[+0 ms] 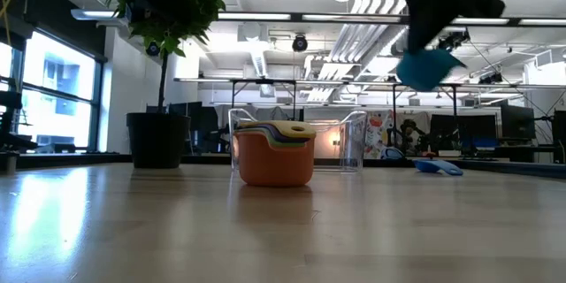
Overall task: Nest measuring cups in basket
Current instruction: Stack the bottom blue measuring cup on top of the yellow measuring cup, then stack the red measuring on top of the light blue measuring cup
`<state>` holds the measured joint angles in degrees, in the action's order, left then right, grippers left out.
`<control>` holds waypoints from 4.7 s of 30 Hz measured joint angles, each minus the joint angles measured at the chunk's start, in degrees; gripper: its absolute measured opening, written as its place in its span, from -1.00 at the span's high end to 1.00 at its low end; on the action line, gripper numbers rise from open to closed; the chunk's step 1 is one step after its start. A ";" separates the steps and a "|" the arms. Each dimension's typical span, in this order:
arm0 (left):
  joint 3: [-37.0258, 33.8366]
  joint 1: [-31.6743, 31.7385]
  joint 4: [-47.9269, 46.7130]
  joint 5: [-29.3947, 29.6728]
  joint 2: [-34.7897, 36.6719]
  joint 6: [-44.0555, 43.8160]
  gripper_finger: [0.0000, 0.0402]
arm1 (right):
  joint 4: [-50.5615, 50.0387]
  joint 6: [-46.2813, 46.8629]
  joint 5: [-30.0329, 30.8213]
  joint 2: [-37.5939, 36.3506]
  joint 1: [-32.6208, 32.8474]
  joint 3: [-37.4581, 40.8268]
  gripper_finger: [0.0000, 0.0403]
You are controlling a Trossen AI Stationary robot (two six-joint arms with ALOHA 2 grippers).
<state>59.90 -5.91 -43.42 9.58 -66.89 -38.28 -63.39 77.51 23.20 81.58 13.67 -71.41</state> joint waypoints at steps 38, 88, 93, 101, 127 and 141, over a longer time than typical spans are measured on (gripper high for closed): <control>0.00 -0.02 -11.80 -0.02 -0.04 1.48 0.69 | 2.33 -16.09 -6.31 32.01 -0.87 -38.24 1.00; 0.00 -0.02 -14.96 0.00 0.00 1.91 0.69 | 5.17 -17.53 -13.80 42.32 -0.90 -38.87 0.57; 0.00 -0.02 -14.97 0.00 0.00 1.94 0.69 | 1.07 -19.70 -14.42 42.27 -0.90 -42.38 0.55; 0.00 -0.02 -14.99 0.00 0.00 1.98 0.69 | -3.73 -24.32 -12.08 42.16 0.07 -48.55 0.55; 0.00 -0.02 -14.70 0.00 0.00 2.12 0.69 | -25.81 -9.21 -11.52 41.64 12.51 -51.33 0.55; 0.00 -0.01 -14.07 0.00 -0.02 1.74 0.69 | -26.63 0.65 -11.73 38.26 19.18 -44.73 0.55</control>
<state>59.90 -5.92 -57.49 9.58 -66.92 -36.54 -90.02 78.16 11.46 119.84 32.85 -116.14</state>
